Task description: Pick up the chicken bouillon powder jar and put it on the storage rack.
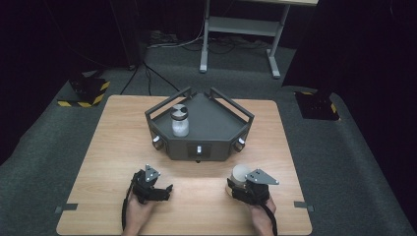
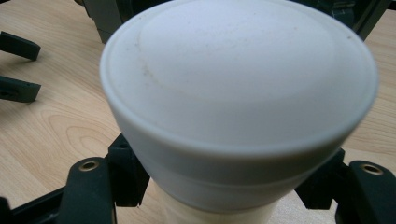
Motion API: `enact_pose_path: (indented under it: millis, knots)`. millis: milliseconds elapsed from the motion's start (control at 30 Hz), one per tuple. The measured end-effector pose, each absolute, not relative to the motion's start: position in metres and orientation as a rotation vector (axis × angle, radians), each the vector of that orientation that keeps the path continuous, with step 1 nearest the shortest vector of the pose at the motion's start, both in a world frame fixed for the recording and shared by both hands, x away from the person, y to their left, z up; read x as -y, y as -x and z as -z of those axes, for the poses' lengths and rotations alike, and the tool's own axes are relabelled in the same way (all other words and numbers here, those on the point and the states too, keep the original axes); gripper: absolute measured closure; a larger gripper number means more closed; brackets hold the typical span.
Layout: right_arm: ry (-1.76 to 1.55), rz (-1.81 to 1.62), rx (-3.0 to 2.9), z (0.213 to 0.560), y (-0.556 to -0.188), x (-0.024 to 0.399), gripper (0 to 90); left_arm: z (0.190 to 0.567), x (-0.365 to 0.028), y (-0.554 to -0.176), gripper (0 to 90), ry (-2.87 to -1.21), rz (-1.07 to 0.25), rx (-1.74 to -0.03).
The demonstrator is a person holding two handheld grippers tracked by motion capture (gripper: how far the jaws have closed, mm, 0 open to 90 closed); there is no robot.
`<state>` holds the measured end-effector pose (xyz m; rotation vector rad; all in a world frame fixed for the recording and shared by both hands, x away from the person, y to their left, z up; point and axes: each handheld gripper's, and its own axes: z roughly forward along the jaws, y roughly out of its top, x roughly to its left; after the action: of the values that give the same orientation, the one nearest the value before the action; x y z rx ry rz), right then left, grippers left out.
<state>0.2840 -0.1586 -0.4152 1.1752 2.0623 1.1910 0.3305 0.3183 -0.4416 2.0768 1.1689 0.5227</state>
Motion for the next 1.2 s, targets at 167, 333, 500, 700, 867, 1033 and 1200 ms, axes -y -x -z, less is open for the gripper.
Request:
enact_pose_path:
  millis: [167, 333, 500, 700, 867, 1033, 1200]
  knots:
    - [-1.185, -1.173, -2.054, 0.413, -0.282, 0.154, 33.2, 0.441, -0.318, -0.331, 5.4, -2.079, -0.524, -1.167]
    - [-1.182, -1.171, -2.049, 0.413, -0.281, 0.154, 33.5, 0.441, -0.318, -0.331, 5.4, -2.079, -0.524, -1.168]
    - [-1.174, -1.179, -2.049, 0.411, -0.281, 0.155, 33.7, 0.441, -0.318, -0.331, 5.4, -2.079, -0.524, -1.168]
    - [-1.155, -1.192, -2.042, 0.403, -0.282, 0.155, 33.8, 0.441, -0.318, -0.331, 5.5, -2.079, -0.523, -1.168]
    - [-1.133, -1.194, -2.048, 0.394, -0.284, 0.154, 33.9, 0.441, -0.318, -0.331, 5.5, -2.079, -0.523, -1.168]
    - [-1.127, -1.194, -2.057, 0.387, -0.287, 0.154, 34.0, 0.441, -0.318, -0.331, 5.5, -2.079, -0.523, -1.168]
    - [-1.088, -1.172, -2.104, 0.375, -0.291, 0.154, 34.1, 0.441, -0.318, -0.331, 5.5, -2.079, -0.524, -1.168]
